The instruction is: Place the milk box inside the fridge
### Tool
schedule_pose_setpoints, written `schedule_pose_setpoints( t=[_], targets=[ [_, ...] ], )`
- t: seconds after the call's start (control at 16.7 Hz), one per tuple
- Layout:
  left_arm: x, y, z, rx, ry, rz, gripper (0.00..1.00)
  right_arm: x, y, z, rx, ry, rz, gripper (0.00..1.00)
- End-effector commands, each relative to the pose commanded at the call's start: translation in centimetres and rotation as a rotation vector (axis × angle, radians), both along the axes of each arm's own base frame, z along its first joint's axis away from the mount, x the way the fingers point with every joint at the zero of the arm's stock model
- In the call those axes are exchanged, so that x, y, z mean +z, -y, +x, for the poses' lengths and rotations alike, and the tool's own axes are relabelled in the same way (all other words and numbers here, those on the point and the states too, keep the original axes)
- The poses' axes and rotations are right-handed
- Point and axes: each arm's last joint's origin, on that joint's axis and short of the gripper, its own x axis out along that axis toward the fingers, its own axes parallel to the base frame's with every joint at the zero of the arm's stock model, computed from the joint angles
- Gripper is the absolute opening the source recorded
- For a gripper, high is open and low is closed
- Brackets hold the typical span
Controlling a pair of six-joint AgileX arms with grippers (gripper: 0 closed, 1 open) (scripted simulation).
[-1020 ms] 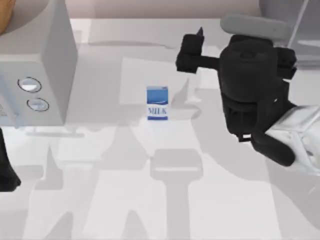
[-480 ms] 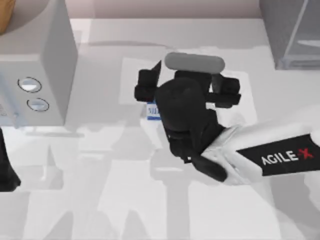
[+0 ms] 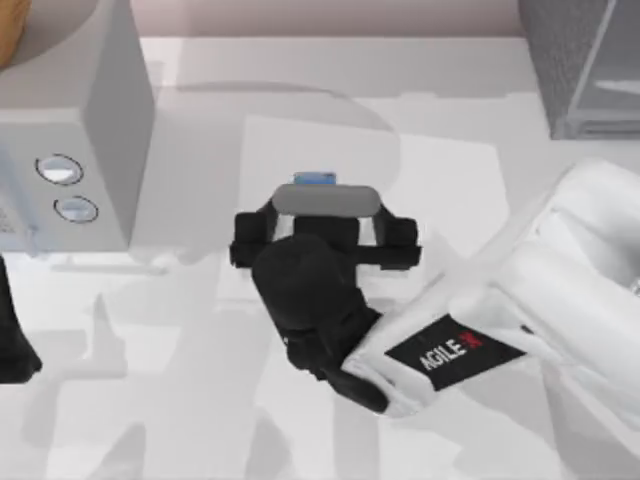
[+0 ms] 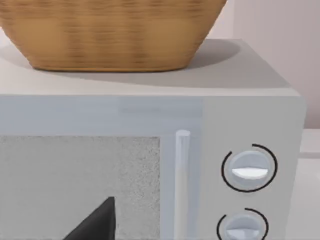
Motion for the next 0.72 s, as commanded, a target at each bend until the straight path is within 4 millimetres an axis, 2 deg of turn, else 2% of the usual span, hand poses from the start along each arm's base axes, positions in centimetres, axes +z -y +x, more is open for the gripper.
schedule_pose_setpoints(
  t=[0.12, 0.24, 0.72],
  targets=[
    [0.0, 0.0, 0.0, 0.000, 0.000, 0.000, 1.00, -1.5, -0.5, -0.2, 0.013, -0.004, -0.016, 1.00],
    [0.0, 0.0, 0.0, 0.000, 0.000, 0.000, 1.00, -1.9, -0.6, -0.2, 0.022, -0.006, -0.022, 1.00],
    [0.0, 0.0, 0.0, 0.000, 0.000, 0.000, 1.00, -2.0, -0.5, 0.3, 0.020, -0.007, -0.022, 1.00]
  ],
)
